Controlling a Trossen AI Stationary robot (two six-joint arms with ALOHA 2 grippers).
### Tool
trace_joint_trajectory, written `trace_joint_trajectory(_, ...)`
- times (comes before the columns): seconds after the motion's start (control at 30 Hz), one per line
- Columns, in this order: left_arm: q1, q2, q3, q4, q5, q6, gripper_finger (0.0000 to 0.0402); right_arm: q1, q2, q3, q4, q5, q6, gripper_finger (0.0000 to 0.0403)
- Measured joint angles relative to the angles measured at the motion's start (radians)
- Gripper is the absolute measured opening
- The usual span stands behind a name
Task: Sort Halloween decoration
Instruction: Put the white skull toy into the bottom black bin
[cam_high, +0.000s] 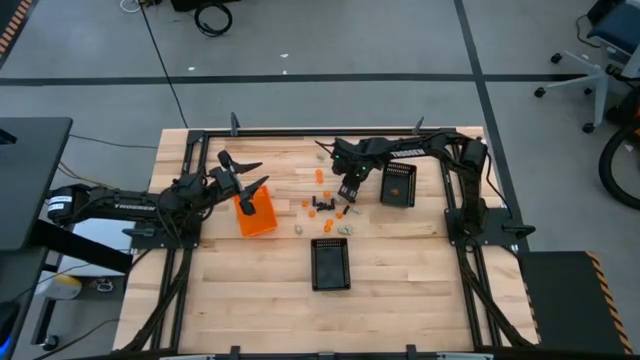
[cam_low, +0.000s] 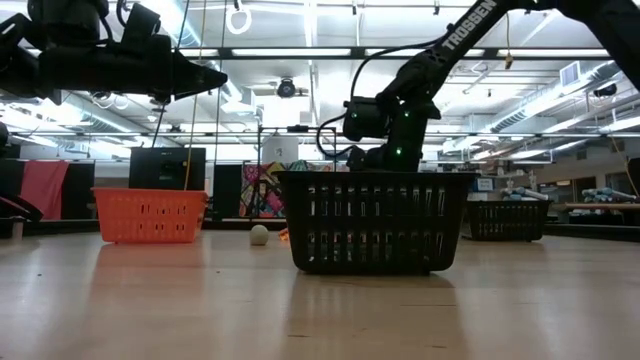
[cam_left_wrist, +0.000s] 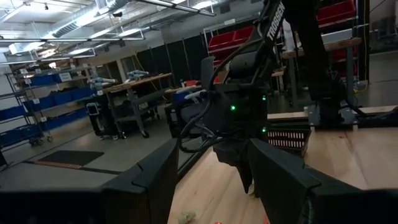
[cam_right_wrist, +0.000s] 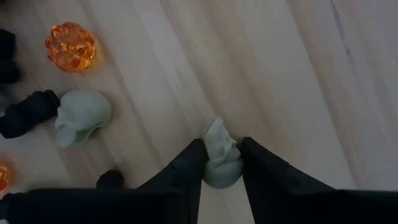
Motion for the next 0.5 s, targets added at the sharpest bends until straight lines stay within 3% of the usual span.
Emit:
trace_joint_trajectory(0.2, 0.000, 0.000, 0.000, -0.001, 0.000, 0.002, 0.0203, 0.041, -0.010, 0.070, -0.113, -0.040, 0.000, 0.0104)
trace_joint_trajectory(0.5, 0.000, 0.000, 0.000, -0.004, 0.000, 0.036, 0.0203, 0.196, -0.047, 0.170, -0.200, -0.063, 0.022, 0.0104)
